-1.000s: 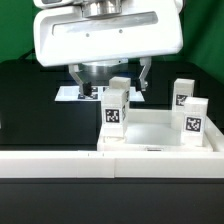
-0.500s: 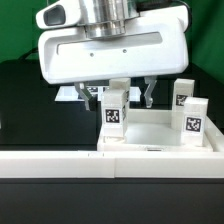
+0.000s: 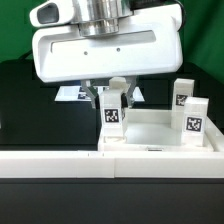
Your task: Assemble square table
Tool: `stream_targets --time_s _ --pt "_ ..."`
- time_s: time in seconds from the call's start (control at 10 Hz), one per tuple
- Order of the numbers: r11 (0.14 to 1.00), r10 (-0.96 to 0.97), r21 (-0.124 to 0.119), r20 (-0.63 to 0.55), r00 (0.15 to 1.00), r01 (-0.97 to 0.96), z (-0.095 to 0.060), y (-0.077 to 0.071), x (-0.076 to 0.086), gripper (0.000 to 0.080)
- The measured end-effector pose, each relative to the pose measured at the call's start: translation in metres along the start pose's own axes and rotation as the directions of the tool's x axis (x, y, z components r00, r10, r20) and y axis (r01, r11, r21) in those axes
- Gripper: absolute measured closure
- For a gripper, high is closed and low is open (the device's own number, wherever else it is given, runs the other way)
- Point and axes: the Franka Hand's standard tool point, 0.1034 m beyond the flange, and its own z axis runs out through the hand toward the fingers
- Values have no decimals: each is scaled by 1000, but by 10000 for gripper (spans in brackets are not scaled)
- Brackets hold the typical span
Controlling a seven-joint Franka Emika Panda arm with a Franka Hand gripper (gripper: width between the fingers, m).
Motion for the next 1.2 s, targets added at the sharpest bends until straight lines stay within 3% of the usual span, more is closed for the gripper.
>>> stream_targets --time_s 0.3,0.5,0.7,0.8,0.9,1.2 --pt "998 61 2 -6 998 -61 1 -1 1 511" --pt "941 338 16 -41 940 -337 2 -6 5 511" --pt "696 717 67 -40 696 -714 3 -8 10 511" --pt "571 820 93 -15 572 -816 4 -8 11 511" --pt "509 859 97 7 512 -855 3 -7 11 511" --pt "338 940 74 35 341 -938 5 -17 7 509"
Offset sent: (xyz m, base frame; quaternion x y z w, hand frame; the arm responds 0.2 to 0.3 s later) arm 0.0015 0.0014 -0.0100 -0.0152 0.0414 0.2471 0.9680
